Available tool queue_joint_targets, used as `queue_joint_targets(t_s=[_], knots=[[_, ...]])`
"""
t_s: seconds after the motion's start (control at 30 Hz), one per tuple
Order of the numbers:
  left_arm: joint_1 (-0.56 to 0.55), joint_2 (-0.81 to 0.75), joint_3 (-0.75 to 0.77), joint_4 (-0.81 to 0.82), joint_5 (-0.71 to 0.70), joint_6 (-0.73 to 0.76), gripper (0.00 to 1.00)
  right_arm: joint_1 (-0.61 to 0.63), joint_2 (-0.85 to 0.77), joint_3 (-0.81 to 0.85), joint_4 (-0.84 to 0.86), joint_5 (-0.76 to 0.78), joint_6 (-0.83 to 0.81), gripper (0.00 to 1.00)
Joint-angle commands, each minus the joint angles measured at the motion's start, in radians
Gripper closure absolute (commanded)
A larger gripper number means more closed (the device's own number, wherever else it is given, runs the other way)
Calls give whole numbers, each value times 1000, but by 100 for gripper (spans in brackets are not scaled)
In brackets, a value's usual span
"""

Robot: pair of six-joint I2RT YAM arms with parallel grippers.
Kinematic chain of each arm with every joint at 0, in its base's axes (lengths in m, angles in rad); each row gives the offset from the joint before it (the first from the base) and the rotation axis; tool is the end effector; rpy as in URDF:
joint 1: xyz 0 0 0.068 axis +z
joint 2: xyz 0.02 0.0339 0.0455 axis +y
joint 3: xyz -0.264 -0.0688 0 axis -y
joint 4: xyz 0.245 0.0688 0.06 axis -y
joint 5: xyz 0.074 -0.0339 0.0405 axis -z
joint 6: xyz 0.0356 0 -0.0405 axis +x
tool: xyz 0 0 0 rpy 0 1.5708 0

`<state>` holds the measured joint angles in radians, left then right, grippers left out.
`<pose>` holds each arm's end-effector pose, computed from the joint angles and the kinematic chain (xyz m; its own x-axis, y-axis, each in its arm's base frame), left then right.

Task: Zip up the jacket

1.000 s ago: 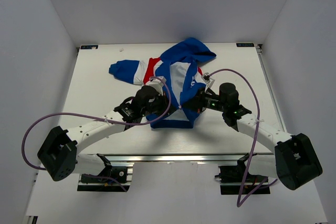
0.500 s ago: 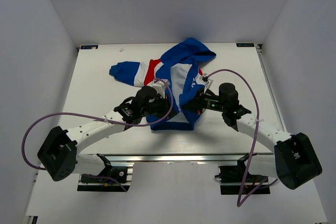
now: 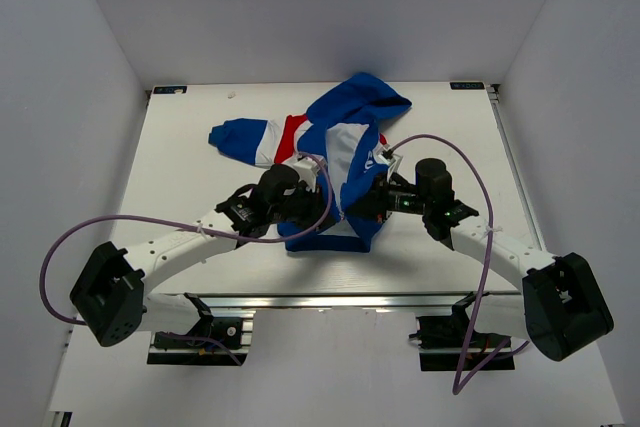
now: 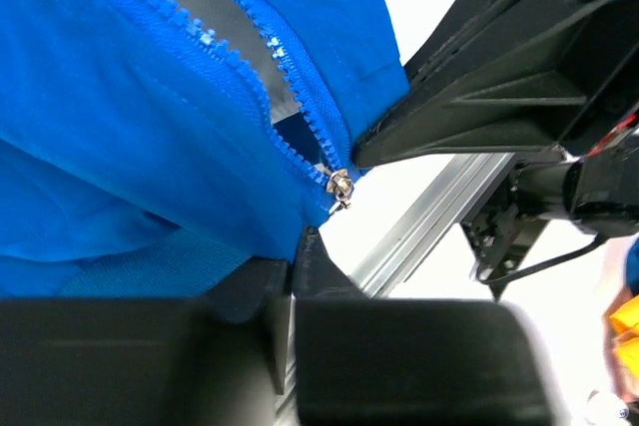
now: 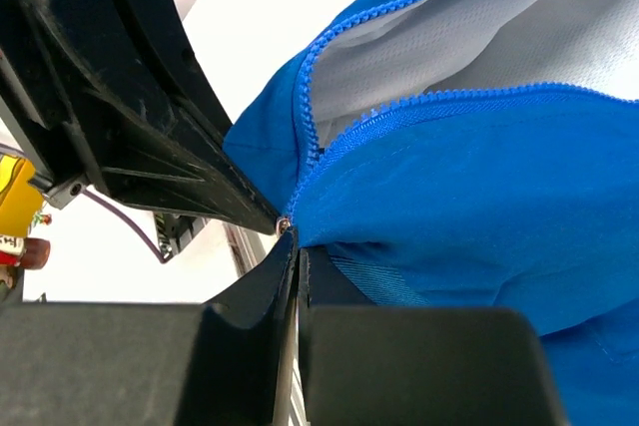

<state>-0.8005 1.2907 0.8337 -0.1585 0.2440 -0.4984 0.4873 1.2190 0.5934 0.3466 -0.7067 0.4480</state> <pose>0.1902 -0.2084 0.2503 -0.7517 0.1086 -0.6505 0.5402 0.6673 -0.5128 0.2189 0.1421 0.2387 -0.6125 0.0482 -0.7890 -0.7127 0.3981 0.5776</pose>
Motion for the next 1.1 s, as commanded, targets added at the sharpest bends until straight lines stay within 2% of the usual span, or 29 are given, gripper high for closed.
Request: queue_joint_targets(t_s=[0.0, 0.07, 0.1, 0.2, 0.23, 0.33, 0.5, 0.7, 0.83, 1.07], knots=[[-2, -25, 33, -75, -18, -20, 80, -10, -12, 45, 15, -11, -34, 100], [-2, -10, 35, -56, 1, -45, 69, -10, -13, 34, 11, -23, -29, 100], [1, -5, 33, -50, 8, -51, 60, -12, -13, 29, 11, -33, -26, 100], [20, 8, 28, -38, 35, -80, 50, -10, -16, 13, 22, -43, -19, 100], [29, 6, 22, -21, 52, -101, 40, -10, -19, 5, 25, -40, -15, 100], [84, -10, -34, 64, 150, -147, 22, -12, -26, 0, 25, -40, -15, 100], [197, -27, -143, 290, 350, -232, 20, -10, -21, -12, 41, -57, 0, 100], [211, 30, -183, 410, 464, -284, 20, -9, -21, -15, 66, -60, 17, 100], [222, 44, -226, 589, 515, -348, 21, -9, -16, -15, 66, -60, 18, 100], [222, 136, -189, 611, 575, -358, 29, -9, -36, -14, 68, -50, 23, 100]])
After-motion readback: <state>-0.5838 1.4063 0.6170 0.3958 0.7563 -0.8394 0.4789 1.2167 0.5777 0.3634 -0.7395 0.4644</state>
